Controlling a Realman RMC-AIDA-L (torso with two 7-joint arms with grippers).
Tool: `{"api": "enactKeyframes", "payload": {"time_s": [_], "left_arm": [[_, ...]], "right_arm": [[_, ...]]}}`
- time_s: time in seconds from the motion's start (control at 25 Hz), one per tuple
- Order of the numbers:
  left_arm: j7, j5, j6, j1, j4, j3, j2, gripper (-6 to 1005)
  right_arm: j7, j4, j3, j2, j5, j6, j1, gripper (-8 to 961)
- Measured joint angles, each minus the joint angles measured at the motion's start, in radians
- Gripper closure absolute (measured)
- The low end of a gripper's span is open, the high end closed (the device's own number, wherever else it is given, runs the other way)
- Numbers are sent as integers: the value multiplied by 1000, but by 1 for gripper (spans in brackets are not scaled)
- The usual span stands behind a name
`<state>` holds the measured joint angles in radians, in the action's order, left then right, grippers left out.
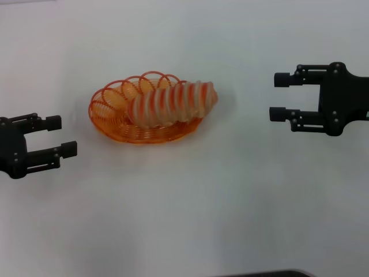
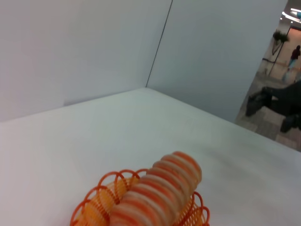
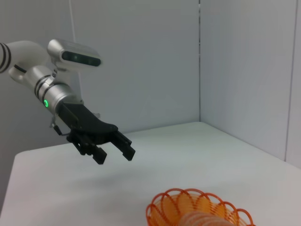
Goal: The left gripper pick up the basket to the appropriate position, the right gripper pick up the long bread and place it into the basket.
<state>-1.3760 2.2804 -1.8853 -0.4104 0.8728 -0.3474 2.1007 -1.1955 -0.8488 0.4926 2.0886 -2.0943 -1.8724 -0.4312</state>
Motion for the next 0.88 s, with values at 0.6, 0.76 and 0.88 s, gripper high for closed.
{"api": "enactKeyframes", "payload": {"time_s": [0.6,0.76,0.88], "left_arm": [[2,-36,-3,-8,-19,2,7,279],[1,-36,-4,-8,-18,2,5,279],[3,-36,-4,-8,-19,2,6,279]], "right_arm": [[112,119,8,-3,-8,126,43,297],[121,121,9,-2,-9,134,48,296],[122,121,8,-2,-9,137,47,296]]}}
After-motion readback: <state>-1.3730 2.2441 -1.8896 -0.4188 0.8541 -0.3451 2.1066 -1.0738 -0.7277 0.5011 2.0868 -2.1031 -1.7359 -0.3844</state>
